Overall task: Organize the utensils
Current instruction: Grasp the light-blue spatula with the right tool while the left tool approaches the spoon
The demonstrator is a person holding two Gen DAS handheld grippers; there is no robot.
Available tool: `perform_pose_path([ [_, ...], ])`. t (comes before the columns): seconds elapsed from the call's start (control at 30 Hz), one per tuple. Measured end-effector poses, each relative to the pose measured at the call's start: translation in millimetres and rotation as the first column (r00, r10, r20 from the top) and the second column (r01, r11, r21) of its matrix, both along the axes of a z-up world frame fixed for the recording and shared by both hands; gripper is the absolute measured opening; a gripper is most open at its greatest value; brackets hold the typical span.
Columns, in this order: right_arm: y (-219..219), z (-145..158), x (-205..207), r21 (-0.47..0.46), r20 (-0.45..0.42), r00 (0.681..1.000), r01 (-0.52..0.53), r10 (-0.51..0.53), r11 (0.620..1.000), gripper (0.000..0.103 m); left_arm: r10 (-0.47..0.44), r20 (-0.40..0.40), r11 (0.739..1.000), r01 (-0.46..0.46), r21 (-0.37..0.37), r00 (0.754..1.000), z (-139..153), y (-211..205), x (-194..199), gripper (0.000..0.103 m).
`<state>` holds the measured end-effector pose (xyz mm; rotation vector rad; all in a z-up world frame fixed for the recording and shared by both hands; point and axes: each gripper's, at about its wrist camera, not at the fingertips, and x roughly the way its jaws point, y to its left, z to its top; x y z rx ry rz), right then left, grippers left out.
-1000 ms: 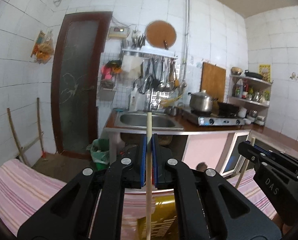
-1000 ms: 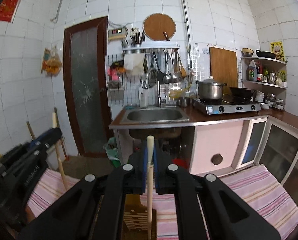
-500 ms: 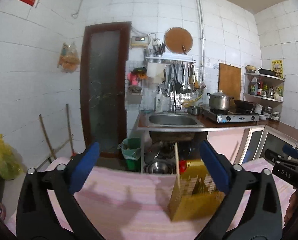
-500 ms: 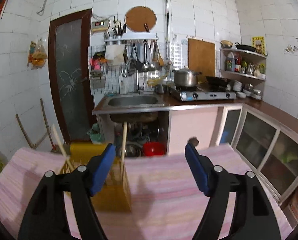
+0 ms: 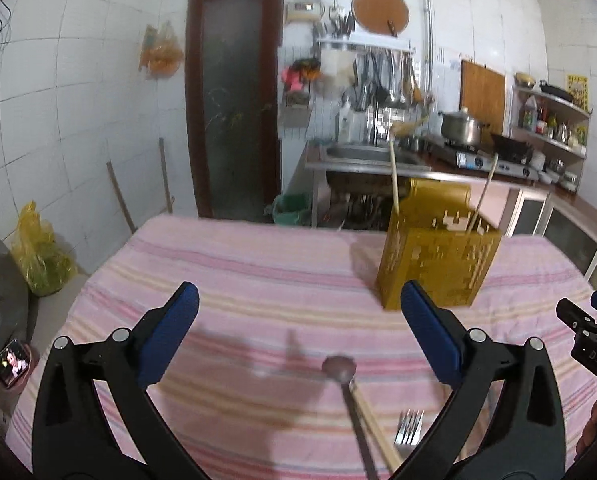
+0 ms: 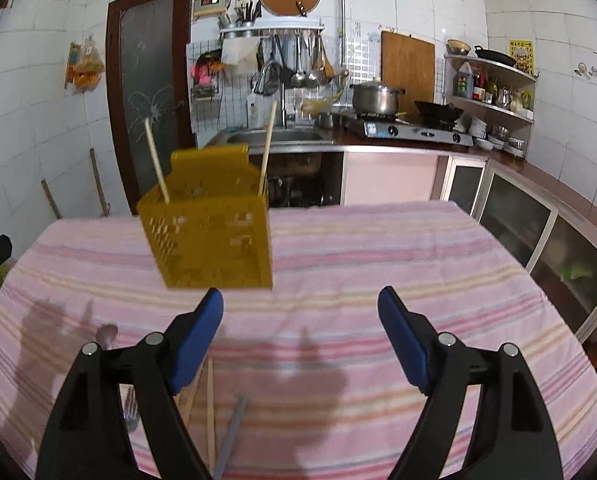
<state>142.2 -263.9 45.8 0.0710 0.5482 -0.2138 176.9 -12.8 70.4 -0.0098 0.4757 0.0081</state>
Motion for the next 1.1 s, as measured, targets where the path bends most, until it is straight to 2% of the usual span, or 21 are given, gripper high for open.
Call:
perform_pose_path([
  [0.27,15.5,-42.8,-4.3,0.003,-0.075,0.997,-0.02,0.02,1.0,0.079,0.0,-0.102,1.0,-0.001,-0.011,0.995,-39.7,4.0,3.9,0.098],
  [0.5,12.0,-59.4,2.3,0.002,-0.107,0.994,-0.015,0.015,1.0,0.079,0.011,-0.162,1.0,-0.01,0.007,0.987,-73.5,0.6,17.6,0.098],
  [0.67,10.0,-75.2,5.9,0.024,-0.154,0.988,-0.013,0.017,1.0,0.079,0.011,-0.196,1.0,-0.007,0.023,0.981,-87.8,-0.7,24.5,0.098],
  [1.1,18.8,-93.3,13.4,0.034,-0.253,0.967,-0.014,0.022,0.999,0.077,0.026,-0.282,0.995,0.003,0.102,0.959,-111.2,-9.3,28.3,0.098],
])
